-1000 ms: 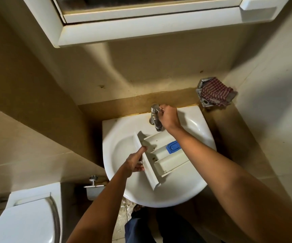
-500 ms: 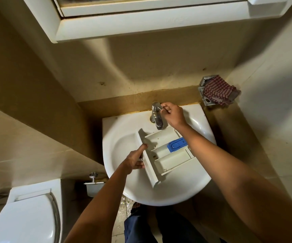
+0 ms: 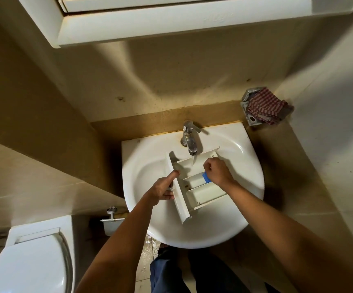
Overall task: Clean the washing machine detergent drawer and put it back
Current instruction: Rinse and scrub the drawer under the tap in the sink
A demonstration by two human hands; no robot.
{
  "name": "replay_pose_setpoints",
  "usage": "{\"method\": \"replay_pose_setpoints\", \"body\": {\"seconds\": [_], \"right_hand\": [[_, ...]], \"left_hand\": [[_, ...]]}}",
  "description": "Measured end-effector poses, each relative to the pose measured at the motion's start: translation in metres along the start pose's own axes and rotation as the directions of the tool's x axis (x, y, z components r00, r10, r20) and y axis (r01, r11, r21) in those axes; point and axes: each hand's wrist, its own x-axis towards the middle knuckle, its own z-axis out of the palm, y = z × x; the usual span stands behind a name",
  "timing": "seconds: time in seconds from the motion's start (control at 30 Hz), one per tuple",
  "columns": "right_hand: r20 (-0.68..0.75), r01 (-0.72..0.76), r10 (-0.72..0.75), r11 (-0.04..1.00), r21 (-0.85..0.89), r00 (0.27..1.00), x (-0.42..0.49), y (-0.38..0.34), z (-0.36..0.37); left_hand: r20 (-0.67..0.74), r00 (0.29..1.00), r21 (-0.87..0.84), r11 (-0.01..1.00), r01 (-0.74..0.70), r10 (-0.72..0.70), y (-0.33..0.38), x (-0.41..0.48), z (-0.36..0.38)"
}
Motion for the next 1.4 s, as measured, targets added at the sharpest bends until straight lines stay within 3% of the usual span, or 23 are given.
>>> {"method": "replay_pose_setpoints", "body": {"seconds": [0.07,0.13,0.2,0.3,0.43,0.5,0.6,0.63,0.7,0.77,0.83,0.9,0.97,1.07,1.13,1.2,1.3,1.4], "right_hand": [[0.045,0.047,-0.039,0.979,-0.2,0.998,-0.002,-0.005,0.008],[0.082,0.061,-0.04,0.959,-0.278,0.996,-0.001,-0.021,0.015],[0.2,0.115,-0.067,0.965,-0.234,0.978,-0.003,-0.038,0.022],[0.415,0.281,-0.19,0.945,-0.17,0.89,-0.011,-0.051,0.03],[0.516,0.318,-0.16,0.919,-0.233,0.842,-0.008,-0.044,0.015],[0.491,0.343,-0.137,0.868,-0.36,0.86,-0.002,-0.033,0.004],[0.342,0.272,-0.098,0.815,-0.512,0.935,0.003,-0.02,-0.004],[0.312,0.236,-0.08,0.832,-0.502,0.947,0.004,-0.018,-0.003],[0.298,0.181,-0.082,0.929,-0.324,0.951,0.005,-0.02,0.003],[0.268,0.249,-0.21,0.961,-0.119,0.94,0.003,-0.029,0.01],[0.214,0.378,-0.349,0.919,-0.113,0.912,0.0,-0.033,0.017],[0.166,0.429,-0.4,0.876,-0.219,0.902,-0.002,-0.029,0.023],[0.068,0.328,-0.324,0.891,-0.314,0.944,-0.004,-0.019,0.026],[-0.066,0.039,-0.065,0.94,-0.34,0.996,-0.006,-0.016,0.027],[0.0,0.016,-0.016,0.941,-0.338,1.0,-0.004,-0.02,0.031],[0.133,0.172,-0.135,0.93,-0.326,0.982,-0.005,-0.029,0.037],[0.349,0.441,-0.351,0.869,-0.225,0.869,-0.011,-0.041,0.047],[0.317,0.507,-0.414,0.801,-0.318,0.853,-0.004,-0.028,0.04]], "left_hand": [[-0.008,1.0,0.005,1.0,0.003,-0.003,0.0,0.001,0.0],[-0.015,1.0,0.009,1.0,0.0,0.0,0.0,0.002,0.0],[-0.017,1.0,0.011,1.0,0.001,-0.001,0.0,0.003,0.001],[-0.024,1.0,0.013,1.0,-0.012,0.013,-0.003,0.006,0.0],[-0.027,1.0,0.026,1.0,-0.01,0.011,-0.003,0.008,-0.002],[-0.034,0.999,0.027,1.0,-0.005,0.006,-0.002,0.008,-0.003],[-0.041,0.999,0.028,1.0,-0.01,0.011,-0.004,0.011,-0.004],[-0.042,0.999,0.028,1.0,-0.013,0.014,-0.004,0.012,-0.004],[-0.043,0.999,0.032,0.999,-0.014,0.016,-0.004,0.013,-0.003],[-0.04,0.999,0.038,0.999,-0.015,0.016,-0.003,0.012,-0.002],[-0.034,0.999,0.042,0.999,-0.02,0.021,-0.002,0.011,-0.001],[-0.031,0.999,0.049,0.999,-0.021,0.023,-0.002,0.01,-0.002],[-0.034,0.999,0.055,0.998,-0.024,0.026,-0.002,0.01,-0.003],[-0.021,0.999,0.077,0.996,-0.037,0.038,0.0,0.009,-0.002],[-0.021,0.999,0.103,0.994,-0.038,0.041,0.002,0.009,0.001],[-0.026,0.999,0.121,0.992,-0.034,0.037,0.003,0.011,0.002],[-0.005,1.0,0.117,0.993,-0.03,0.031,0.003,0.014,0.004],[-0.023,0.999,0.11,0.994,-0.029,0.031,0.003,0.014,0.003]]}}
